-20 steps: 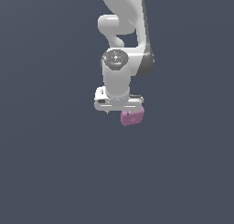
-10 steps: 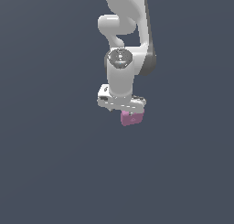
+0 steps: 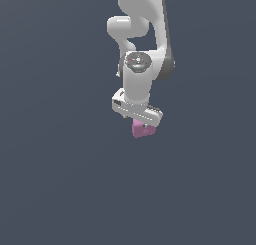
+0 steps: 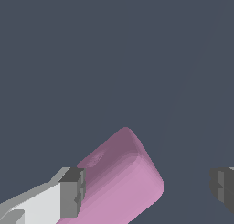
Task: Pick up the object and move it to a goal position.
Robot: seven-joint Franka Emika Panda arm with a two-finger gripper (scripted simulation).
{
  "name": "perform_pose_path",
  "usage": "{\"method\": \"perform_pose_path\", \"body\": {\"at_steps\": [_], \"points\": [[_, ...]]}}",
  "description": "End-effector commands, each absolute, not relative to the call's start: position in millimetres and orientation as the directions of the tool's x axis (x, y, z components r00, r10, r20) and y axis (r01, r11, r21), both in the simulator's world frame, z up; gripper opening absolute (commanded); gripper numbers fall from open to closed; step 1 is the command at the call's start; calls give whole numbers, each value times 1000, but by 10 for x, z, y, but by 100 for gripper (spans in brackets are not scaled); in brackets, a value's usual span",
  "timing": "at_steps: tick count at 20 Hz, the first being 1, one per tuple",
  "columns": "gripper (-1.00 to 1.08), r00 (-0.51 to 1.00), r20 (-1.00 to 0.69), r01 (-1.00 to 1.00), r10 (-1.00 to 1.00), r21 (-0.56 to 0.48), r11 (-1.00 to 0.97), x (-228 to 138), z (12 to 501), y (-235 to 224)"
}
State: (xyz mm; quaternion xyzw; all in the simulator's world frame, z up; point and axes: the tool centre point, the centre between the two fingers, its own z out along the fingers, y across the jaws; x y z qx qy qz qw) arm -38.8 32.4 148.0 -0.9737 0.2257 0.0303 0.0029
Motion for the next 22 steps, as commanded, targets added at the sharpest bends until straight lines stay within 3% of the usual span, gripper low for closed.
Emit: {"method": "perform_pose_path", "body": {"at_steps": [1,22], "points": [[100,869,-55,-492,-492,12,-870,-406,1478,360],[100,538,-16,-843,-843,16,-538,-568,1464,648]]}}
